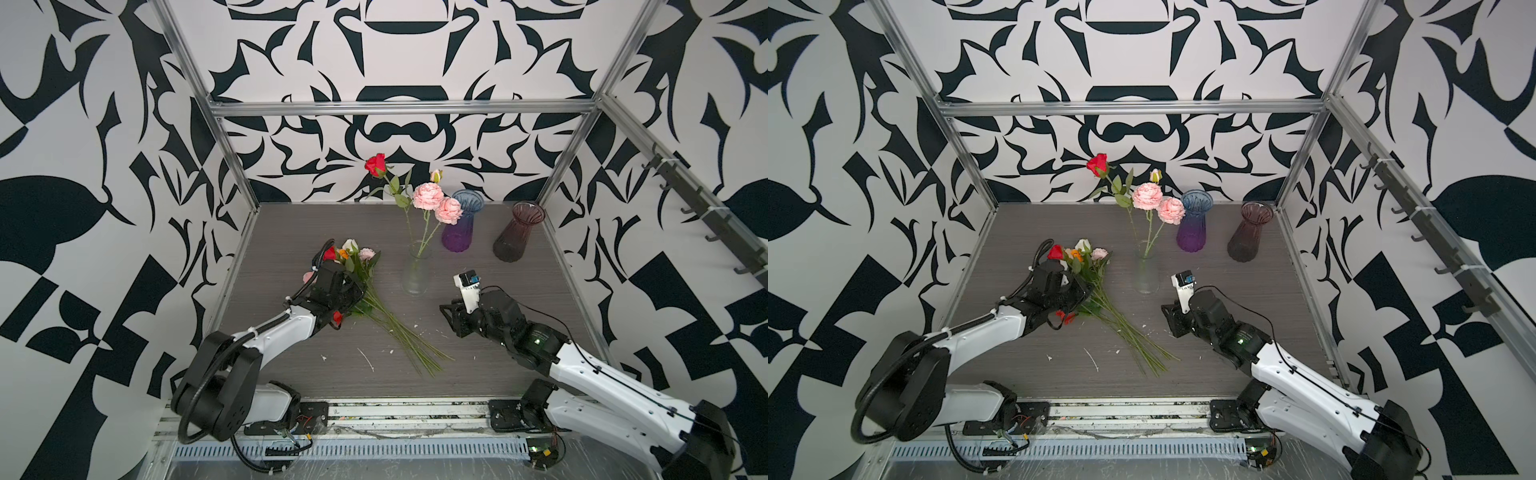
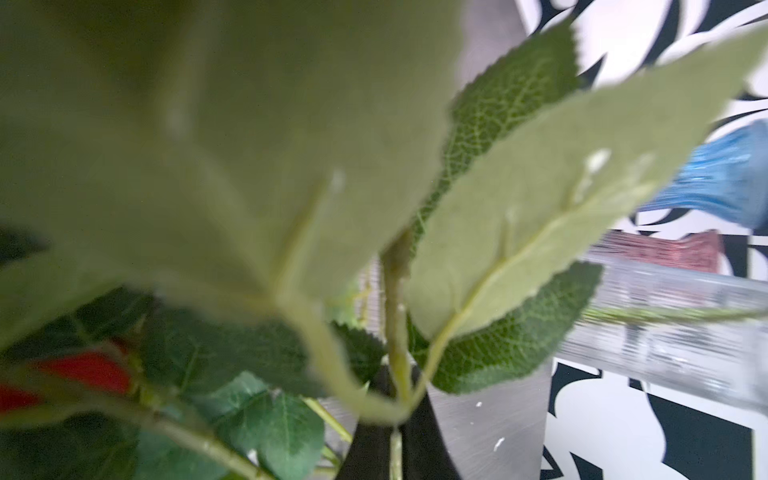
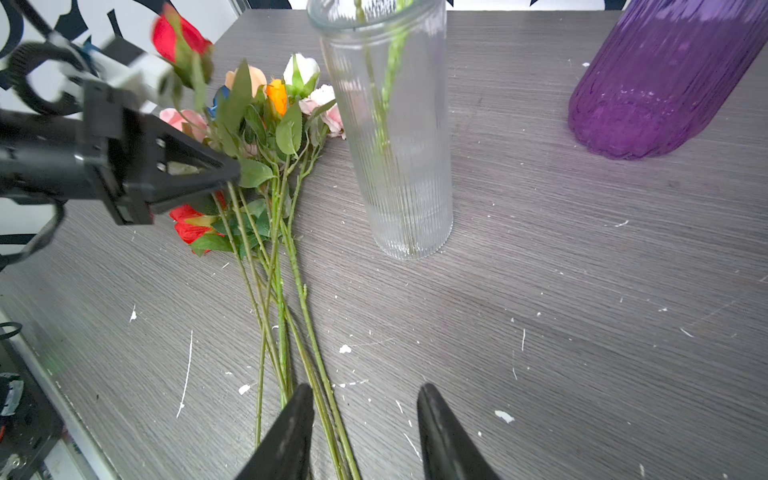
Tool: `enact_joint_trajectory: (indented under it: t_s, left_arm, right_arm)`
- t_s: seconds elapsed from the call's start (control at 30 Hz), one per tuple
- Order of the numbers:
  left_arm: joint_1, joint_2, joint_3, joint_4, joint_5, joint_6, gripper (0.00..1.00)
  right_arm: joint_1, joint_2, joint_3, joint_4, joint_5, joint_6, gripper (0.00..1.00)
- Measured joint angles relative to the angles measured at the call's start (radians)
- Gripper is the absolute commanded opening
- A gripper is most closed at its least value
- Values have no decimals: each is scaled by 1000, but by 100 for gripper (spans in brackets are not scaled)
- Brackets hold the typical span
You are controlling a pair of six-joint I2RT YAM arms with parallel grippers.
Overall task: Arrange the flowers into the vase
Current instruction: 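Lift the second red rose up out of the bouquet with the left gripper, then carry the second red rose over the clear vase and lower it in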
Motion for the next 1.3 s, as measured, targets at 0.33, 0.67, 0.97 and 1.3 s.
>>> enact_joint_trajectory:
  t_s: [0.33,0.67,0.97,1.3]
  left_arm:
    - [6,-292,57,-119,-105,77,0]
    - [8,-381,360,-184,-169,274,0]
    - [8,-269,622,-134,-161,377,0]
    - [8,-82,729,-53,-124,446,0]
  right_arm:
    - [-3,-2,-3,0,3,0,44]
    - [-4,-2,-3,0,3,0,44]
    - [-4,-22,-10,-1,7,1,44]
    - [-4,-23,-11,-1,7,1,44]
